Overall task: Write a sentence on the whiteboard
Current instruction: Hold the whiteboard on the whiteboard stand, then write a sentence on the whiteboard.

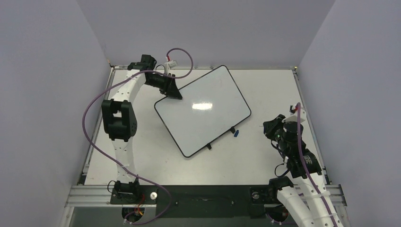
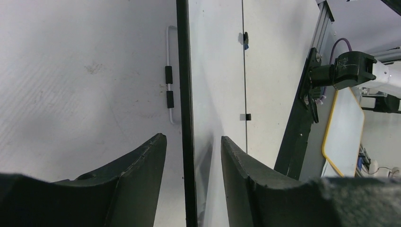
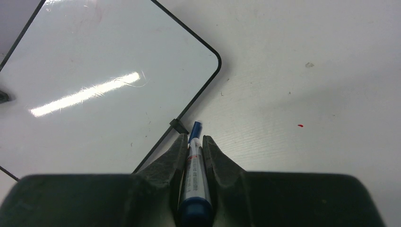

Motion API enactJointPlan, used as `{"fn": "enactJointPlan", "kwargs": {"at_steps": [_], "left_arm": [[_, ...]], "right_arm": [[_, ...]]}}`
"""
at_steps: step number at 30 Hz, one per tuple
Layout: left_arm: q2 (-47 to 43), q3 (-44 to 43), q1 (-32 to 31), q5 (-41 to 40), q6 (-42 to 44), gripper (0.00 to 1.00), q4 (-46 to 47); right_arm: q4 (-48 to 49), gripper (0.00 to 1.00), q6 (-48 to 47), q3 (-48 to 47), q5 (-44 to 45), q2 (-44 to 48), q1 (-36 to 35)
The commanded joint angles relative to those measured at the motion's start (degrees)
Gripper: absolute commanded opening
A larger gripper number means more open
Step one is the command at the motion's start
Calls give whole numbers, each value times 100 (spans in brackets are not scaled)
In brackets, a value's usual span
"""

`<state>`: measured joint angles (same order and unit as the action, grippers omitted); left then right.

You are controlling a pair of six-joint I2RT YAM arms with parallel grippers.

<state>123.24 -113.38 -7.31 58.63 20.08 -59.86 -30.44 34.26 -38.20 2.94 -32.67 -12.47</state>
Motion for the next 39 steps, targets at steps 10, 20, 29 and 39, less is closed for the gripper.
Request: {"fn": "enactJointPlan", "kwargs": {"at_steps": [10, 20, 29, 39], "left_arm": [[510, -769, -299, 53, 560, 21, -912], [275, -781, -364, -293, 494, 0, -905], [-264, -384, -489, -854, 29, 0, -321], [-654, -60, -831, -1809, -357, 0, 197]], "right_arm": [[53, 0, -17, -135, 3, 66, -41], [74, 0, -28, -149, -1, -32, -34], [115, 0, -84, -267, -31, -137, -42], [290, 0, -34, -300, -126, -245, -109]]}}
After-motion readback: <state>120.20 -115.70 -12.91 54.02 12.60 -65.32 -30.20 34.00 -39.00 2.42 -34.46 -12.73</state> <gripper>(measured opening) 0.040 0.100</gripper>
